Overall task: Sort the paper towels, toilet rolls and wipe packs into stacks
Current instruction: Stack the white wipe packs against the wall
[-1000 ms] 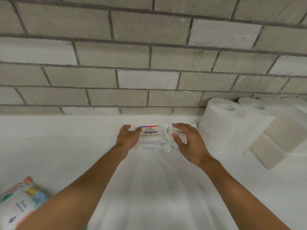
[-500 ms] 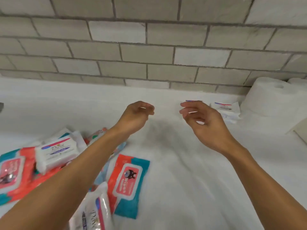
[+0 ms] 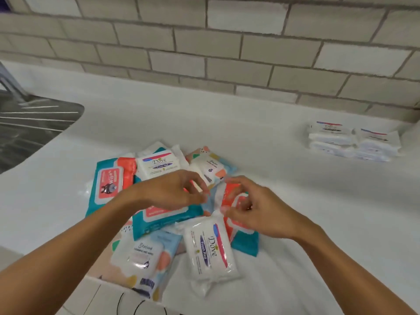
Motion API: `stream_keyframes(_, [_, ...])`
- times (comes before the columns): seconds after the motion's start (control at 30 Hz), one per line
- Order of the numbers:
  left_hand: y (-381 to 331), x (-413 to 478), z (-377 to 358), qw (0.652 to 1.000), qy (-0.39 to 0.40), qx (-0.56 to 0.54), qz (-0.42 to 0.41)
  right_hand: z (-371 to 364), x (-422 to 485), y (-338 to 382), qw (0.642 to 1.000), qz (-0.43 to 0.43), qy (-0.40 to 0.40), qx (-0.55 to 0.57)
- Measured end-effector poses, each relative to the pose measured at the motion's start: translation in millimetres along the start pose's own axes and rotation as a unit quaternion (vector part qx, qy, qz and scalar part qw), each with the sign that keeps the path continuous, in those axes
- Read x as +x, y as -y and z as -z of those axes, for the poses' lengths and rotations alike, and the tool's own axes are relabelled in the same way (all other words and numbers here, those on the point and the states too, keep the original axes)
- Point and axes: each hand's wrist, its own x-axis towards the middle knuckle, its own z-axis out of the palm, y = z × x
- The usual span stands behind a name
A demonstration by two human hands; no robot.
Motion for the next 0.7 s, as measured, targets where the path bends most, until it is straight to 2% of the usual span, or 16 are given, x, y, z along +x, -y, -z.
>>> stream_keyframes(0.1, [7,-8,-10,0.996,0.054,0.063,-0.009,-23,-4,2,0.99,-0.059,0.083,-0.093])
stream_keyframes(0.23, [16,-8,-31,0.991,0.072,0.1,-0.054,-52,-14,2,0.979,-0.123,0.117,-0.112])
stream_keyframes(0.37, [14,-2,-47,0.987,0.072,0.121,-0.082,-69,-22,-2,0.977,-0.177,0.078,-0.087])
stream_keyframes(0.5, [11,3,-59,0.989,0.063,0.12,-0.066,-77,-28,-5,0.98,-0.197,0.023,-0.023])
stream_keyframes(0.7, [11,1,-60,0.992,0.11,0.02,-0.066,-75,-34,-4,0.977,-0.195,-0.029,0.08])
